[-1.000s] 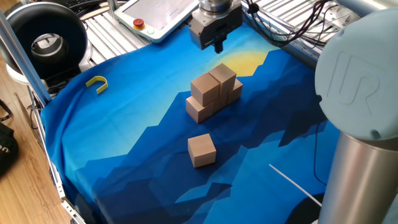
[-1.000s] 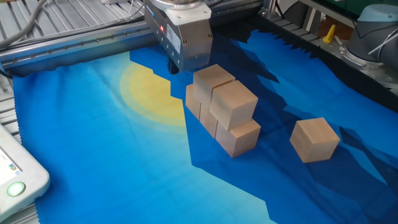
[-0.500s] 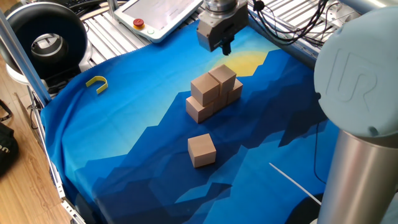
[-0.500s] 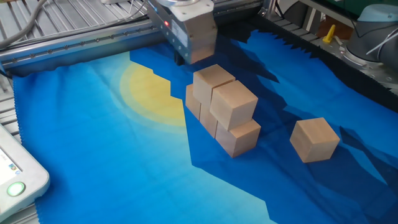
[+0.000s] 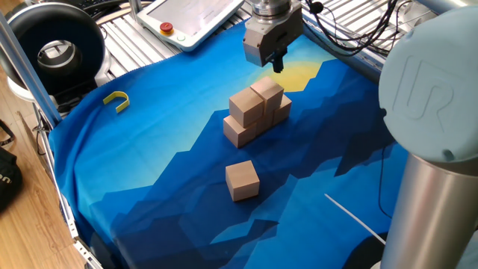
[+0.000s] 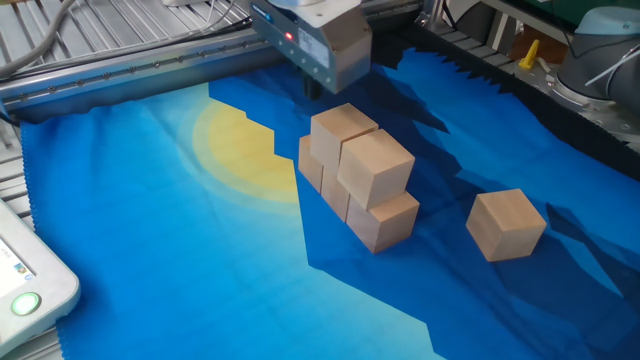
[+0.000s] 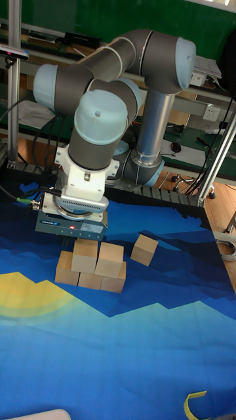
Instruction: Stack the blocks into a pyramid shape
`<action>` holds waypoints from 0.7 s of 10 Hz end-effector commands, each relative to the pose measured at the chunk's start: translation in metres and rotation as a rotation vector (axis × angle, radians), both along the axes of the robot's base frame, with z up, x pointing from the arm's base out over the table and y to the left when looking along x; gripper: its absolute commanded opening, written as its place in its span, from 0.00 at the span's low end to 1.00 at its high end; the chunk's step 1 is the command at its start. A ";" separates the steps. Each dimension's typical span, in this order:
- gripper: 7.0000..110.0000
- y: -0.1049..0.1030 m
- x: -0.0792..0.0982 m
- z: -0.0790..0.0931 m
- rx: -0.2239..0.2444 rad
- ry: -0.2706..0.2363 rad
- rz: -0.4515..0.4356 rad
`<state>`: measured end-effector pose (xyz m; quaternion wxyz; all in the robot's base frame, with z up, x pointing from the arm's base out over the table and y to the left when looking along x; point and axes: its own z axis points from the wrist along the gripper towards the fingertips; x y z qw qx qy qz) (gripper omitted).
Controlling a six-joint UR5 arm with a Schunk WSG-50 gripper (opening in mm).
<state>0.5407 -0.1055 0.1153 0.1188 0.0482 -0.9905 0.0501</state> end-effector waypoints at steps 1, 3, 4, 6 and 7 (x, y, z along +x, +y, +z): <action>0.00 0.004 -0.010 0.002 0.029 0.030 0.019; 0.00 -0.002 -0.013 0.002 -0.001 0.039 0.048; 0.00 -0.001 -0.011 0.000 -0.011 0.028 0.031; 0.00 0.005 -0.010 -0.003 -0.005 0.018 0.007; 0.00 0.010 -0.011 -0.006 0.010 0.014 -0.005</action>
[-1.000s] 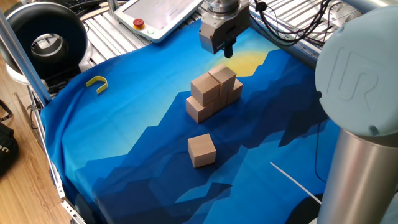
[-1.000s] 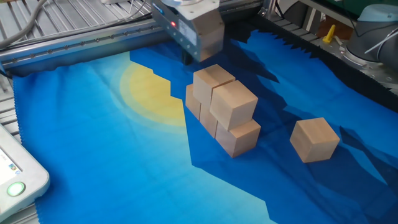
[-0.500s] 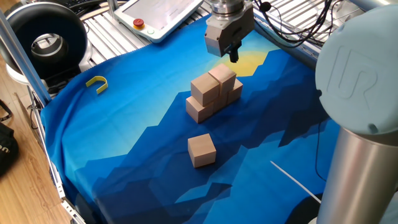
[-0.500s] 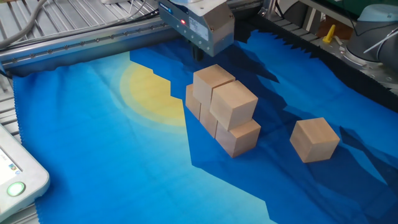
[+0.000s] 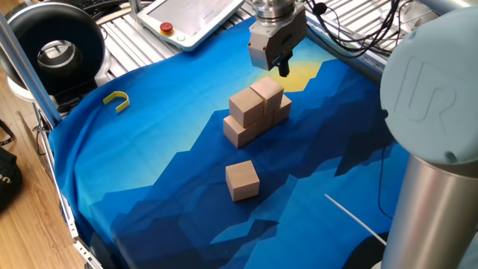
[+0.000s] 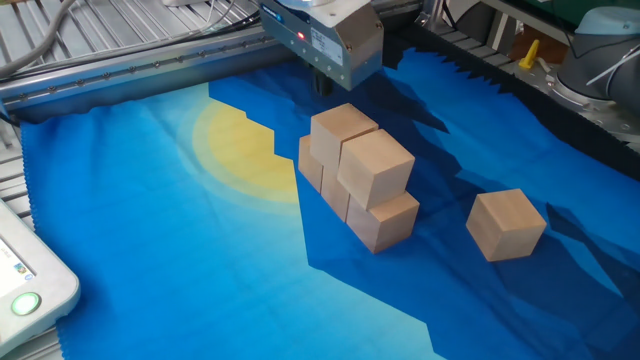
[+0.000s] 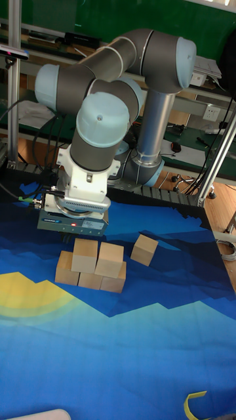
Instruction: Stack the blocks into a pyramid shape
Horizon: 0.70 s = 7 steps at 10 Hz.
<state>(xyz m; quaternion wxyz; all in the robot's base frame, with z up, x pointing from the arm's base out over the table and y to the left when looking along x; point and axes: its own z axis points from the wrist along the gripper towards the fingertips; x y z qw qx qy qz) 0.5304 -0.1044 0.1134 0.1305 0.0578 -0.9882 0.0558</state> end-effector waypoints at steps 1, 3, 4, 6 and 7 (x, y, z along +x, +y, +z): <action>0.00 0.010 -0.001 -0.006 0.027 -0.012 -0.028; 0.00 0.008 0.000 -0.011 0.019 -0.018 -0.037; 0.00 0.007 0.001 -0.014 0.012 -0.028 -0.052; 0.00 0.011 -0.001 -0.015 0.034 -0.031 -0.059; 0.00 0.012 -0.001 -0.014 0.037 -0.033 -0.067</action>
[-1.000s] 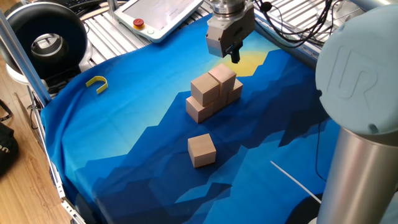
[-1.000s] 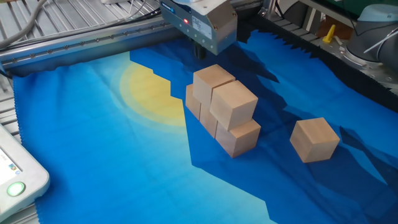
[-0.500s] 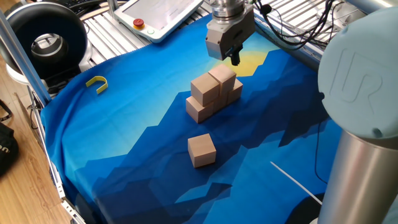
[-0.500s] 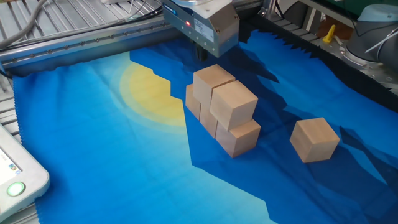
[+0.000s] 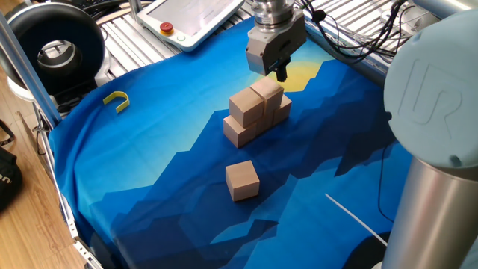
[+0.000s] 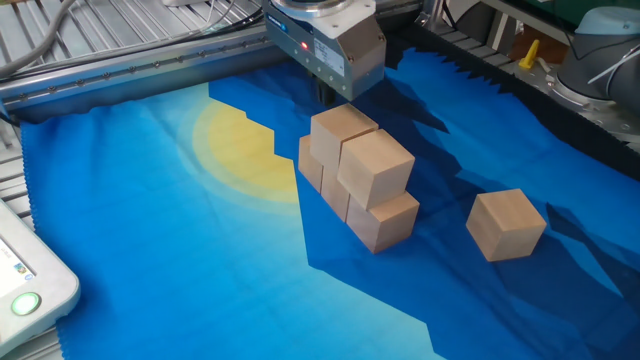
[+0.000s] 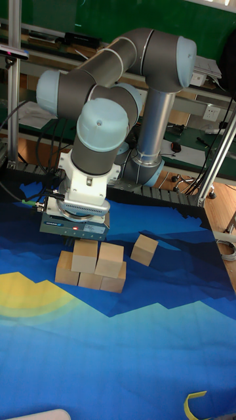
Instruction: Stack the blocks into a pyramid shape
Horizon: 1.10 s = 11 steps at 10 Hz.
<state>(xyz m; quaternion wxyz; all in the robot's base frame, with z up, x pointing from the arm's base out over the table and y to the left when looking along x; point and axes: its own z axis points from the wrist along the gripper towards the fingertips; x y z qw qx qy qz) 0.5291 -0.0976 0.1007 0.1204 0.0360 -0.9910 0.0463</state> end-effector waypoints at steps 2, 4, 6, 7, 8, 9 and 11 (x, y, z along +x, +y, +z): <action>0.00 0.006 -0.008 0.001 0.028 0.011 -0.045; 0.00 0.004 -0.010 0.001 0.017 0.017 -0.050; 0.00 0.003 -0.012 0.001 0.015 0.022 -0.053; 0.00 0.003 -0.013 0.001 0.015 0.028 -0.054; 0.00 0.003 -0.014 0.001 0.015 0.032 -0.054; 0.00 0.006 -0.014 -0.001 0.024 0.034 -0.060; 0.00 0.010 -0.013 -0.002 0.036 0.034 -0.070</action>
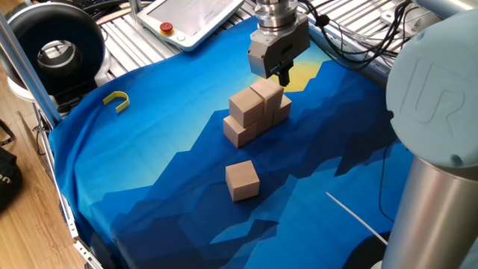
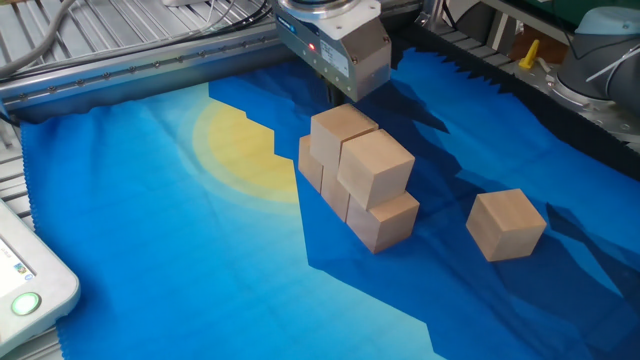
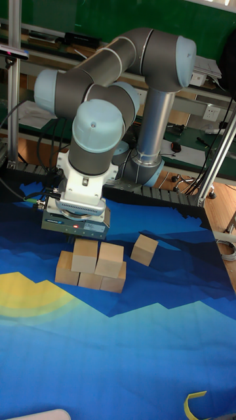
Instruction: Stack the blocks into a pyramid shape
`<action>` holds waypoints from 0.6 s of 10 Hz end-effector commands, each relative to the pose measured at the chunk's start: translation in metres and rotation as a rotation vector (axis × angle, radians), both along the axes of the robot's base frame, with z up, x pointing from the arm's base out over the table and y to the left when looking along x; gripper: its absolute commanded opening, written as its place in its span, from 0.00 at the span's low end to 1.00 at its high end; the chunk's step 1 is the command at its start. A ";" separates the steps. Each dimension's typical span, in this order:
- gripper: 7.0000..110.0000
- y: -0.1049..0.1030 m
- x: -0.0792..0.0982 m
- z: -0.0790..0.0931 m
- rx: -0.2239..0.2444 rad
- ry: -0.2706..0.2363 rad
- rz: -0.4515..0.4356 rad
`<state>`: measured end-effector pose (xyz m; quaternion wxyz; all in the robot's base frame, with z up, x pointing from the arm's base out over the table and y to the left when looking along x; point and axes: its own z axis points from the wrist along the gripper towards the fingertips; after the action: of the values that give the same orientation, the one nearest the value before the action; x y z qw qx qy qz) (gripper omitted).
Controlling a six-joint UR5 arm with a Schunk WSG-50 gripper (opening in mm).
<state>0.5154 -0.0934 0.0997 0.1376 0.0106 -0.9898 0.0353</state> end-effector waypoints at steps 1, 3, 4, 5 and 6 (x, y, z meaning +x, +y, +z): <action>0.00 0.008 0.000 -0.001 0.029 0.002 -0.019; 0.00 0.010 -0.001 0.003 0.034 0.011 -0.026; 0.00 0.009 -0.002 0.003 0.033 0.012 -0.026; 0.00 0.009 -0.002 0.004 0.030 0.012 -0.024; 0.00 0.008 -0.001 0.003 0.028 0.011 -0.023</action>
<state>0.5134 -0.0880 0.1016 0.1438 0.0036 -0.9893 0.0255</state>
